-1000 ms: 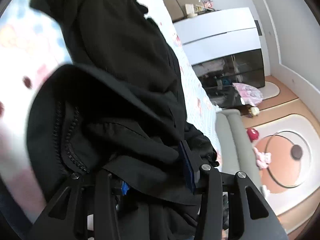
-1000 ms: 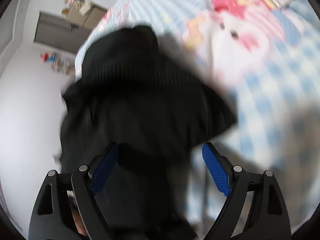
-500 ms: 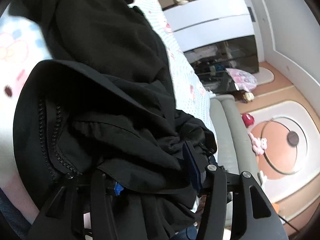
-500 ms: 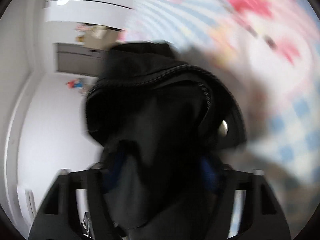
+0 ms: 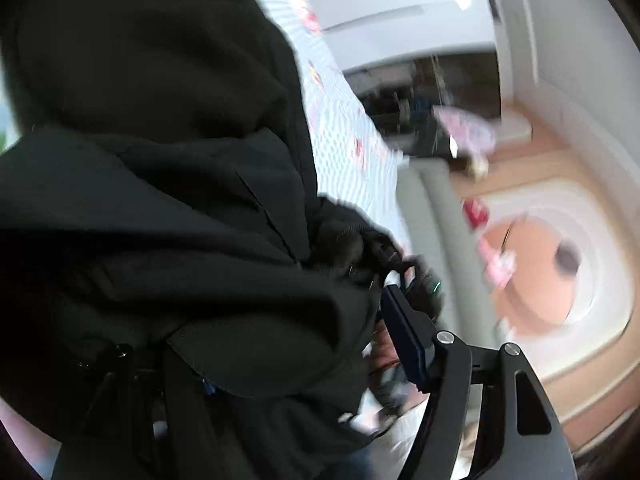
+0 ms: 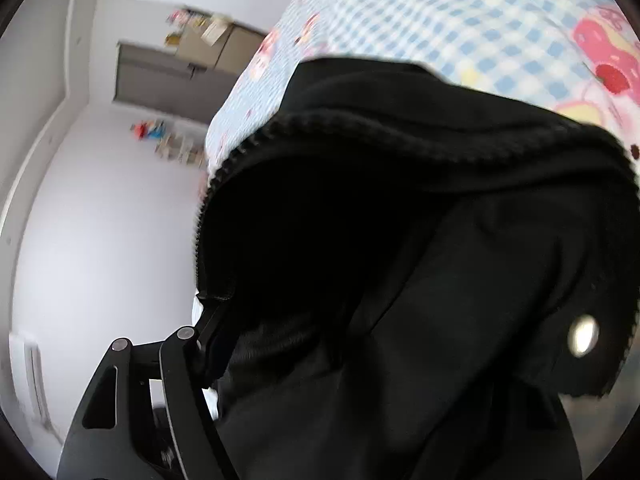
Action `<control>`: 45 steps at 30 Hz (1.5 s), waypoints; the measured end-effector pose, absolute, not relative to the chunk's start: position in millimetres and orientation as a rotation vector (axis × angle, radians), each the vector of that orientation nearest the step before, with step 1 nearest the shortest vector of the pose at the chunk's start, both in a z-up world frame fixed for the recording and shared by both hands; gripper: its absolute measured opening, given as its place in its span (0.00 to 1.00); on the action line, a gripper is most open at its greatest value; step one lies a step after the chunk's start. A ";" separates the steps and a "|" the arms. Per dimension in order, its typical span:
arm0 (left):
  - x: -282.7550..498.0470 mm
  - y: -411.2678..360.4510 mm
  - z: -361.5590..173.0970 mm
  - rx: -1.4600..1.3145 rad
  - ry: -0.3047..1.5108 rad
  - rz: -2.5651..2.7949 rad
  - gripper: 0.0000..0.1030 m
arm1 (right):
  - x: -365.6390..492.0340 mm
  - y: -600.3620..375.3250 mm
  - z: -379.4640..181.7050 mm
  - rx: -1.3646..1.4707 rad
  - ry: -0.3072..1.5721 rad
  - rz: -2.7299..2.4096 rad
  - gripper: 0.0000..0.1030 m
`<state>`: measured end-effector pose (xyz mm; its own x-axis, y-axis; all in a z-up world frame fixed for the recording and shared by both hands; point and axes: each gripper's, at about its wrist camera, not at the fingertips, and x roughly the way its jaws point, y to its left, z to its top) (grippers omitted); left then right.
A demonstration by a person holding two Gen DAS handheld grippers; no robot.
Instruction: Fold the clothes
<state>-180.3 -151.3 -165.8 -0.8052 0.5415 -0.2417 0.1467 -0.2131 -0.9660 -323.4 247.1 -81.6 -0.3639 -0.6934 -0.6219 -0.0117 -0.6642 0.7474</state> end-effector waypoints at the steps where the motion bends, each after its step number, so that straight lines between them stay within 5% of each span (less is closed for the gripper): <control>1: -181.5 -160.1 -174.0 -0.786 -1.895 2.060 0.69 | -325.3 247.8 -79.2 1.452 -0.907 -2.143 0.29; 3: -187.8 -170.1 -185.8 -0.818 -2.043 2.014 0.69 | -316.5 252.3 -67.9 1.421 -0.835 -2.219 0.11; 5: -199.4 -167.3 -186.0 -0.956 -2.014 2.067 0.64 | -300.6 259.3 -49.8 1.347 -0.739 -2.302 0.05; 7: -211.8 -154.5 -169.1 -1.099 -1.810 2.269 0.33 | -283.9 268.8 -26.4 1.256 -0.655 -2.383 0.03; 9: -224.3 -135.8 -139.4 -1.125 -1.571 2.424 0.17 | -275.6 279.1 -6.5 1.199 -0.640 -2.421 0.02; 12: -239.4 -116.4 -58.3 -0.886 -1.241 2.604 0.14 | -257.3 302.7 47.1 0.990 -0.616 -2.525 0.02; 18: -240.9 -108.4 180.9 -0.063 -0.934 2.613 0.12 | -208.0 342.0 228.2 0.344 -0.473 -2.573 0.02; 21: -192.5 -89.6 238.0 0.167 -0.749 2.613 0.16 | -207.5 264.5 304.2 0.051 -0.404 -2.507 0.02; 25: -168.2 -94.0 196.8 -0.095 -0.805 2.603 0.17 | -169.4 306.7 285.3 0.167 -0.525 -2.507 0.02; 29: -164.9 -114.8 77.6 -0.577 -0.971 2.585 0.17 | -167.9 349.8 161.6 0.574 -0.715 -2.394 0.04; 35: -138.0 -118.2 -25.8 -0.915 -1.211 2.459 0.16 | -147.6 394.6 0.3 1.061 -0.867 -2.187 0.04; 39: -119.4 -119.4 -91.6 -1.124 -1.362 2.345 0.61 | -124.6 410.1 -44.9 1.010 -0.955 -2.015 0.05; 45: -104.5 -119.6 -159.2 -1.316 -1.531 2.154 0.63 | -111.4 394.2 -38.4 1.091 -0.947 -2.086 0.11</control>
